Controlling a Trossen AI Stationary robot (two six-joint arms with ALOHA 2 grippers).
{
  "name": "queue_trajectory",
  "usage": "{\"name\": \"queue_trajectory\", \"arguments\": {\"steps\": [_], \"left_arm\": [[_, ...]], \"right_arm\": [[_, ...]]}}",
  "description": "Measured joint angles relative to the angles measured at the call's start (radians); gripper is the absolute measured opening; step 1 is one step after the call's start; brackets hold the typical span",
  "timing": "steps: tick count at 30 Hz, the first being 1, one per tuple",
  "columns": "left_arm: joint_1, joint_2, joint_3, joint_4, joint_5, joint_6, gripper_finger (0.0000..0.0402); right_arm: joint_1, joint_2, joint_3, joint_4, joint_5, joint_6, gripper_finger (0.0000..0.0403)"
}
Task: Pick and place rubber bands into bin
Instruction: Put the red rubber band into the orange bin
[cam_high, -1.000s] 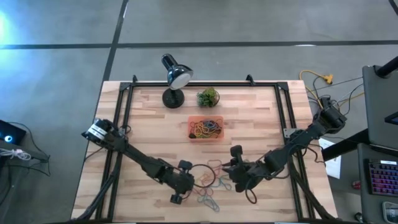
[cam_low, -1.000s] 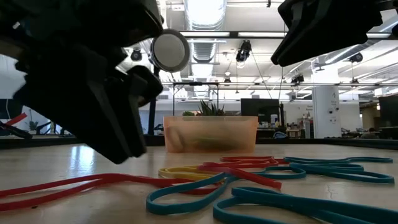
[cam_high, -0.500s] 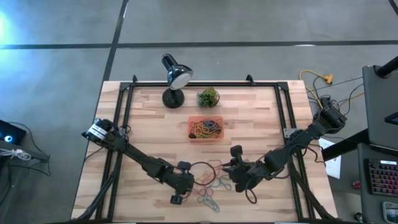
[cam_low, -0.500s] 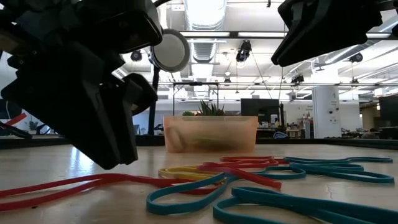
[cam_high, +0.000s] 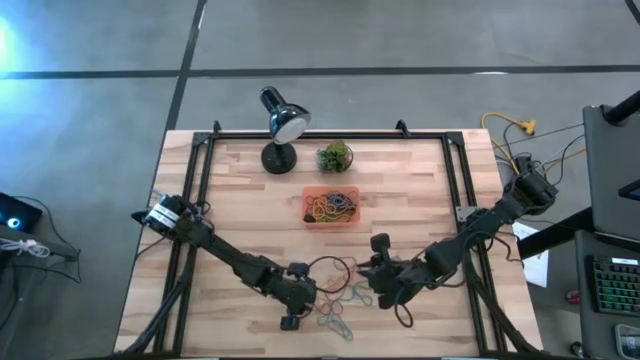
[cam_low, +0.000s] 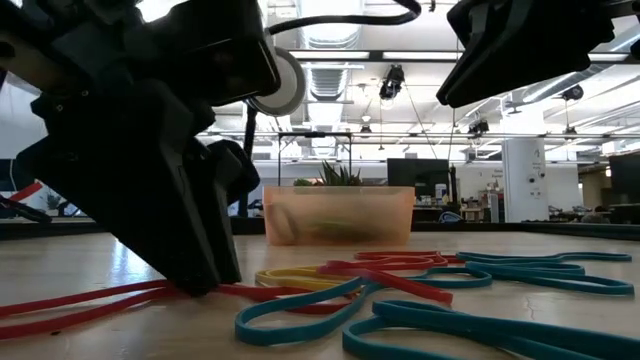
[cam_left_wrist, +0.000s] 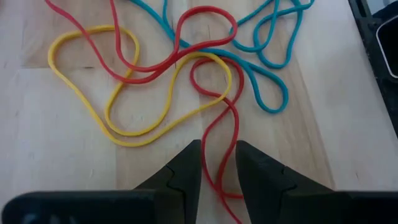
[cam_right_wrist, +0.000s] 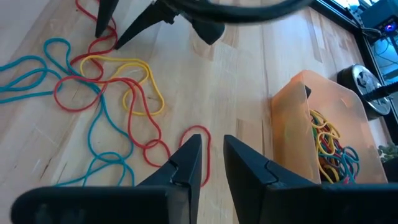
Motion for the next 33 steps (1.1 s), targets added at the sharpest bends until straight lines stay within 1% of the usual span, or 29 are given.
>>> {"name": "queue_trajectory", "arguments": {"steps": [3,8,11,15,17,22,26,29,33], "left_arm": [[0.0,0.023,0.008,-0.008,0.001,-0.002,0.0086],[-0.001,0.018,0.008,-0.032,-0.017,-0.004,0.0077],[-0.002,0.016,0.008,-0.077,-0.036,-0.004,0.0055],[-0.002,0.017,0.008,-0.127,-0.035,-0.009,0.0015],[-0.003,0.018,0.008,-0.145,-0.051,-0.01,0.0004],[-0.015,0.019,0.02,-0.196,-0.132,-0.008,0.0002],[-0.024,0.015,0.037,-0.249,-0.224,-0.003,0.0001],[-0.031,0.005,0.061,-0.3,-0.312,-0.002,0.0001],[-0.046,-0.015,0.082,-0.357,-0.458,0.036,0.0001]], "right_arm": [[0.0,0.0,-0.001,-0.001,0.0,0.004,0.0061],[0.0,0.0,-0.002,-0.001,0.0,0.006,0.006],[0.0,0.0,-0.002,-0.001,0.0,0.007,0.0059],[0.0,0.0,-0.002,-0.001,0.0,0.006,0.0061],[0.0,0.0,-0.002,-0.002,0.0,0.006,0.0061],[0.0,0.0,-0.002,-0.003,0.0,0.004,0.0056],[0.0,0.0,-0.002,-0.005,0.0,0.004,0.0058],[0.0,0.0,-0.002,-0.006,0.0,0.004,0.0059],[0.0,0.0,-0.003,-0.006,0.0,0.004,0.0057]]}}
